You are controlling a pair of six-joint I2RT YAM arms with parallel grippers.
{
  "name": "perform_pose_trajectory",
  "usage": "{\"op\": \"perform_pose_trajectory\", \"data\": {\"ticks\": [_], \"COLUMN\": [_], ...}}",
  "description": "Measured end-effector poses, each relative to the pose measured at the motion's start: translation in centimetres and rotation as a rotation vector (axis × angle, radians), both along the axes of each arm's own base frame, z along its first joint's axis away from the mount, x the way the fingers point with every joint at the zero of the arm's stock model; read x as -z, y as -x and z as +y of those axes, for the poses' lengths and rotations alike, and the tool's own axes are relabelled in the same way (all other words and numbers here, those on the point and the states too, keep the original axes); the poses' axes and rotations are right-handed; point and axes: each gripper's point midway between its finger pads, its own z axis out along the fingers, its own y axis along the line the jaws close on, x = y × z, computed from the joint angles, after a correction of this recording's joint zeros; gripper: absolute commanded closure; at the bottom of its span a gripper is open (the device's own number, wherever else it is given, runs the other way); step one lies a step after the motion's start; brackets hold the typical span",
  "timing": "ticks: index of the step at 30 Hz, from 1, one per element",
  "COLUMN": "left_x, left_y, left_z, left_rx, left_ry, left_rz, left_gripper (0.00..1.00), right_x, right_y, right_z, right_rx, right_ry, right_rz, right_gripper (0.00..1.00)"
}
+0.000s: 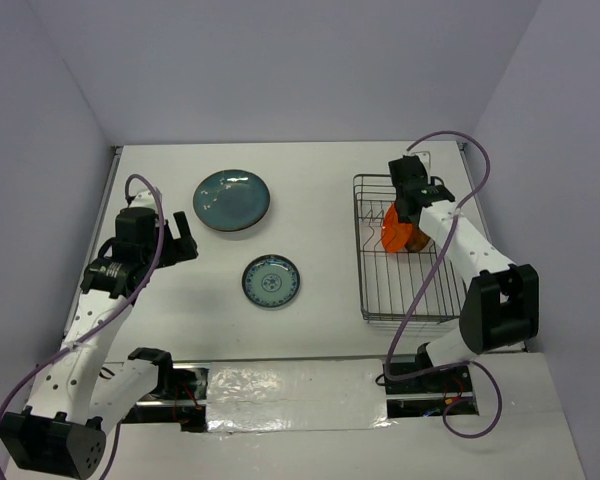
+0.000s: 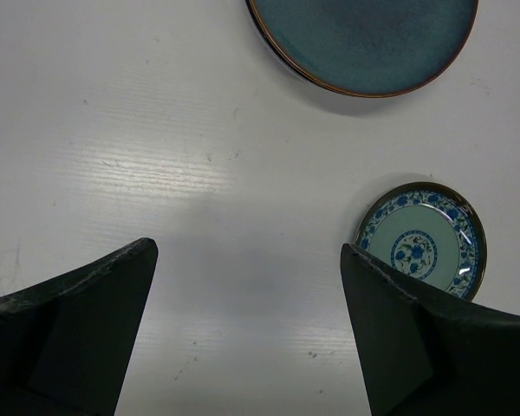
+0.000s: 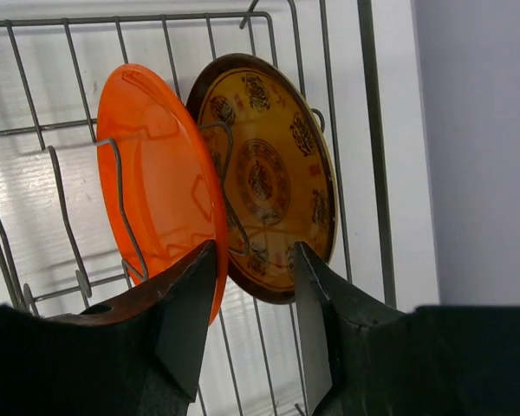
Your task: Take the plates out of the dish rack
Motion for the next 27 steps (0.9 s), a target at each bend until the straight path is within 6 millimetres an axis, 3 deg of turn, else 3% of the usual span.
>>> {"op": "perform_pose_trajectory", "data": {"ticks": [6,9,15,16,19,27], "left_x": [0.0,0.0,0.0,0.0,0.1,0.3], "left_y": [0.0,0.0,0.0,0.0,0.0,-0.1], "left_z": [-0.1,-0.1,-0.2,-0.2,-0.2,-0.2], "left_rx": [0.004,0.005,0.007,0.008,0.010,0.010], "left_ry": [0.002,0.002,0.002,0.002,0.003,0.002], "left_rz": [0.000,0.000,0.000,0.001,0.005,0.013], "left_gripper": [0.01,0.01,0.00,0.00,0.01,0.01], "right_x": [0.8,1.3,2.3,2.4,2.2,0.8], "right_y": [-0.6,-0.7,-0.9,-0.8,-1.0,-0.5], "right_z": [0.2,0.5,0.8,0.8,0.7,0.5], "right_rx": [-0.005,-0.018,-0.028,-0.028,-0.025,-0.032], "right_ry": [-0.019,-0.037,-0.068,-0.069,-0.067,-0.057], "right_rz": [-0.003,-0.004,-0.011,-0.009,-0.021,-0.055], "right_gripper": [0.56,0.63,0.79,0.91,0.98,1.00]}}
